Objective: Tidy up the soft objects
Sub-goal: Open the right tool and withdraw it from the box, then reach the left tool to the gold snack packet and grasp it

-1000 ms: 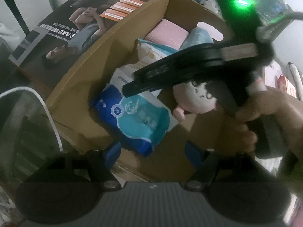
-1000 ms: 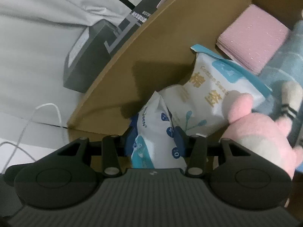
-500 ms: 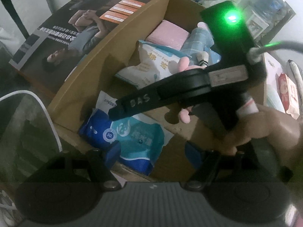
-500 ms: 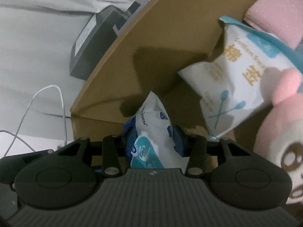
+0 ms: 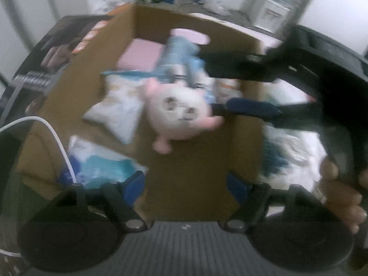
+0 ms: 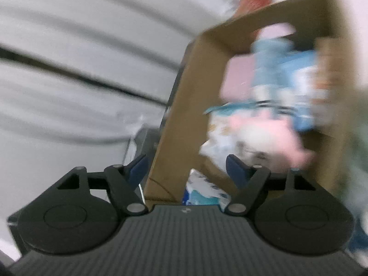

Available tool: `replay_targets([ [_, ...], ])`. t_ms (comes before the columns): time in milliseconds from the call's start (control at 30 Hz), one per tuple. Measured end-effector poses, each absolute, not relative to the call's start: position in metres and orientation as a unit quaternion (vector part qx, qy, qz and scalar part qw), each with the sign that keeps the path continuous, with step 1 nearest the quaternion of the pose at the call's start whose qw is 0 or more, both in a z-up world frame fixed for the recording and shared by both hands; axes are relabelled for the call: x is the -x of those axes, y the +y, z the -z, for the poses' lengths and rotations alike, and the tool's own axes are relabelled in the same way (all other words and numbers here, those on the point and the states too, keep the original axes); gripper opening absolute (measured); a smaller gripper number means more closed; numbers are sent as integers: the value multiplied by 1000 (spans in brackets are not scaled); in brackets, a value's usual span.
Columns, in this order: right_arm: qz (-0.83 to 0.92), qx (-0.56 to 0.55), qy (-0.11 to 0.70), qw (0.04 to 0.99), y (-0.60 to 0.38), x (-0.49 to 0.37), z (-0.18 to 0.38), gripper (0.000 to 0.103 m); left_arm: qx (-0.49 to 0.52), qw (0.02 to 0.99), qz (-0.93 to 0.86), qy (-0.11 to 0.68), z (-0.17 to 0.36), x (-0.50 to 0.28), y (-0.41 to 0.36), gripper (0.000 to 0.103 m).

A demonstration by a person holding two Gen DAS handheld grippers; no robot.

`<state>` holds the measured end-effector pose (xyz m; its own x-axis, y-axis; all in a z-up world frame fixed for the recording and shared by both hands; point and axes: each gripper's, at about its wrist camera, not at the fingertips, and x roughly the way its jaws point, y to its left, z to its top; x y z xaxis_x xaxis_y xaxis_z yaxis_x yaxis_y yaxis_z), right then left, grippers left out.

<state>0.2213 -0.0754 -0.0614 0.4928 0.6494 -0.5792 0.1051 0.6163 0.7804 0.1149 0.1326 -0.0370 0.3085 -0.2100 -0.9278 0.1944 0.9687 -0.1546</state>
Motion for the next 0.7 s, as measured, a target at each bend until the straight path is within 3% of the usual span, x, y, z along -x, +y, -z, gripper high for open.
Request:
replay_targets([
  [367, 17, -479, 403, 780, -247, -42, 17, 79, -51, 794, 225, 562, 19, -75, 12, 81],
  [700, 124, -495, 395, 764, -328, 69, 9, 81, -56, 757, 289, 583, 31, -34, -91, 81],
])
